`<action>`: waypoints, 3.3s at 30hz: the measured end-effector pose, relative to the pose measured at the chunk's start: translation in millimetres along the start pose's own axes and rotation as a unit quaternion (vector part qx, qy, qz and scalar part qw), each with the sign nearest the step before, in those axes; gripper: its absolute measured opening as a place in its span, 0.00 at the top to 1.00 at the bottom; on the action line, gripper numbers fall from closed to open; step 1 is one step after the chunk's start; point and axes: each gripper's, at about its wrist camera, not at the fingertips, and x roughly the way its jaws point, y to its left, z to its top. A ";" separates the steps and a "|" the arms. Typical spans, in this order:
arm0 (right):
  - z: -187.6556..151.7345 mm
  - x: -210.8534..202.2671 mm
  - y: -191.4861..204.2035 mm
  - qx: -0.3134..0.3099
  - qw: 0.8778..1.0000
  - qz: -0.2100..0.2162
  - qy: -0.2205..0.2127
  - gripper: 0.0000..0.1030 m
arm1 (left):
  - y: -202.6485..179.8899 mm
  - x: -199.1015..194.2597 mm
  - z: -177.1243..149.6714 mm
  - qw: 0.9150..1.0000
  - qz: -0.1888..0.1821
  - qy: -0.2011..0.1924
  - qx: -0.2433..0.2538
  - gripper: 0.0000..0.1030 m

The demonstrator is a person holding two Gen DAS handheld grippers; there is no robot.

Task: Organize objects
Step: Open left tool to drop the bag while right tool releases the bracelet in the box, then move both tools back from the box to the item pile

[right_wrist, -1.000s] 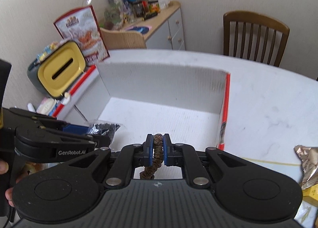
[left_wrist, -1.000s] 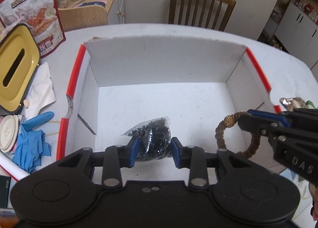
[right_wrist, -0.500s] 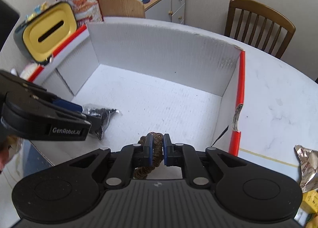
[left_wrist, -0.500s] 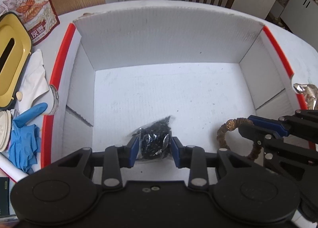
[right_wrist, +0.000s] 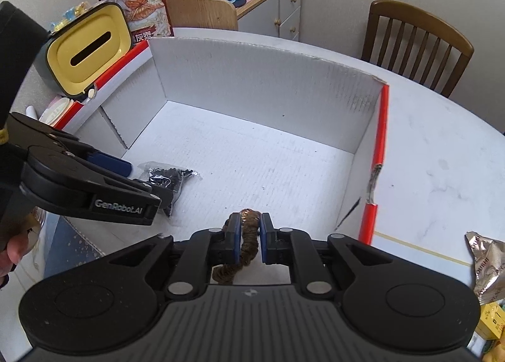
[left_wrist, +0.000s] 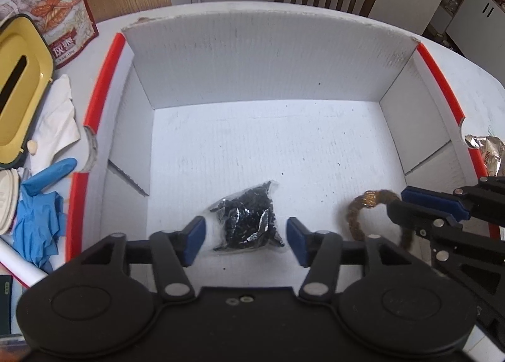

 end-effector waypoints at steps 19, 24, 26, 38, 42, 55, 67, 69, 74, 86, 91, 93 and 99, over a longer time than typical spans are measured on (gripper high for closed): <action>-9.1 -79.1 -20.7 0.049 0.996 0.024 -0.076 0.70 | -9.2 -59.0 -16.5 0.996 -0.022 -0.087 0.006 0.37; -19.2 -101.7 -21.8 0.055 0.993 0.033 -0.097 0.70 | -20.7 -78.0 -24.5 0.993 -0.030 -0.109 0.019 0.33; -24.3 -111.0 -23.1 0.057 0.992 0.038 -0.104 0.70 | -26.5 -86.3 -28.8 0.992 -0.034 -0.118 0.023 0.31; -64.0 -169.5 -42.7 0.062 0.985 0.048 -0.155 0.46 | -66.3 -125.0 -51.2 0.985 -0.057 -0.155 0.045 0.24; -78.5 -186.0 -56.9 0.070 0.983 0.045 -0.165 0.45 | -83.6 -135.0 -56.6 0.983 -0.062 -0.163 0.054 0.23; -135.3 -231.8 -118.5 0.100 0.977 0.035 -0.185 0.32 | -150.6 -155.7 -75.2 0.978 -0.071 -0.180 0.078 0.11; -180.3 -256.0 -180.2 0.109 0.975 0.003 -0.193 0.23 | -210.9 -156.4 -85.5 0.973 -0.081 -0.195 0.093 0.01; -188.0 -257.7 -190.9 0.109 0.975 -0.006 -0.194 0.22 | -219.4 -153.8 -87.7 0.973 -0.083 -0.196 0.092 0.01; -206.5 -259.6 -219.5 0.109 0.974 -0.033 -0.196 0.18 | -240.2 -142.6 -94.3 0.972 -0.092 -0.195 0.091 0.00; -238.4 -235.2 -289.9 0.139 0.975 -0.072 -0.159 0.18 | -301.1 -98.5 -115.5 0.972 -0.121 -0.168 0.114 0.00; -246.8 -217.5 -311.8 0.150 0.976 -0.079 -0.138 0.18 | -317.1 -70.5 -121.8 0.976 -0.118 -0.144 0.110 0.01; -249.8 -211.0 -319.0 0.153 0.976 -0.080 -0.133 0.18 | -321.1 -59.9 -123.6 0.978 -0.114 -0.136 0.107 0.01; -256.7 -186.7 -337.1 0.162 0.977 -0.084 -0.107 0.18 | -332.0 -31.6 -126.0 0.984 -0.095 -0.116 0.095 0.01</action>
